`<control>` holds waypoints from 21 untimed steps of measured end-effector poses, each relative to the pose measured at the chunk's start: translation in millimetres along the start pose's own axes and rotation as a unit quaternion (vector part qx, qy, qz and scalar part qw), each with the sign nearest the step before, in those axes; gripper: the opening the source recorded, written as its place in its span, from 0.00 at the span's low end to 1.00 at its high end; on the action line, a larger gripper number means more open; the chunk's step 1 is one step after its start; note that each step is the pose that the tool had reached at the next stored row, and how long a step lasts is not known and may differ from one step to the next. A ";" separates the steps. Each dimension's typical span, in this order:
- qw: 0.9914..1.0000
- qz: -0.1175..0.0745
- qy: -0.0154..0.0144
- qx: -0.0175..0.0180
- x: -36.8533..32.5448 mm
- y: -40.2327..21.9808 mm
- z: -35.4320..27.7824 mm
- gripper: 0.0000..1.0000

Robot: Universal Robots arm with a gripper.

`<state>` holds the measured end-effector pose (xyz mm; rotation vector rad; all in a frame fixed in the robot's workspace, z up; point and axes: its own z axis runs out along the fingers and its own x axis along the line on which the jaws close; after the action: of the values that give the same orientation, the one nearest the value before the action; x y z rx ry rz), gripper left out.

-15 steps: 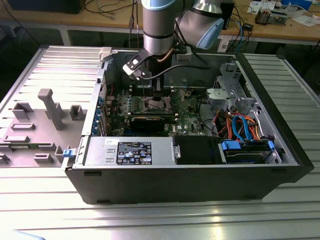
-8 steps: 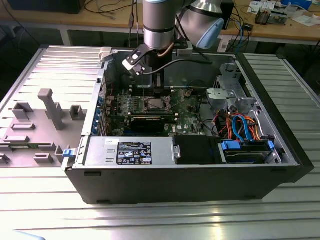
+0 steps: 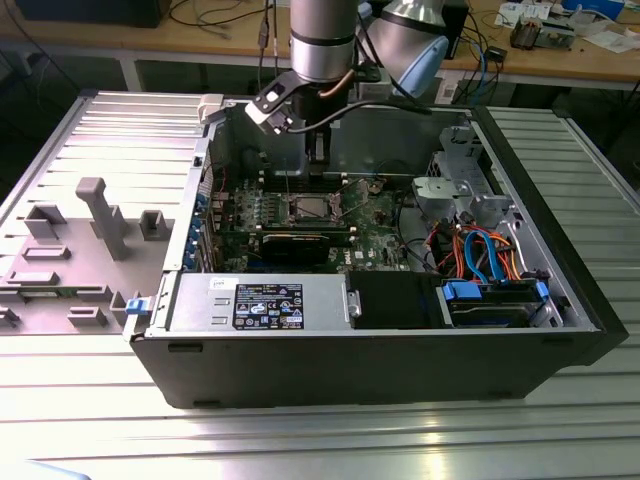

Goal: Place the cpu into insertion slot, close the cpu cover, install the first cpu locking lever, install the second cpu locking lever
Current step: 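Close the cpu cover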

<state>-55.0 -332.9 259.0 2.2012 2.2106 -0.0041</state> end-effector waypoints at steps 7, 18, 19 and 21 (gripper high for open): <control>1.000 0.000 0.000 0.003 0.0 4.7 -0.4 0.11; 1.000 -0.002 -0.001 0.003 0.5 44.2 1.3 0.11; 1.000 -0.004 -0.001 0.003 0.6 44.3 0.2 0.11; 1.000 -0.006 -0.001 0.002 0.5 44.5 -3.2 0.11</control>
<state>-10.6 -332.2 262.8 2.1900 2.2246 -0.0120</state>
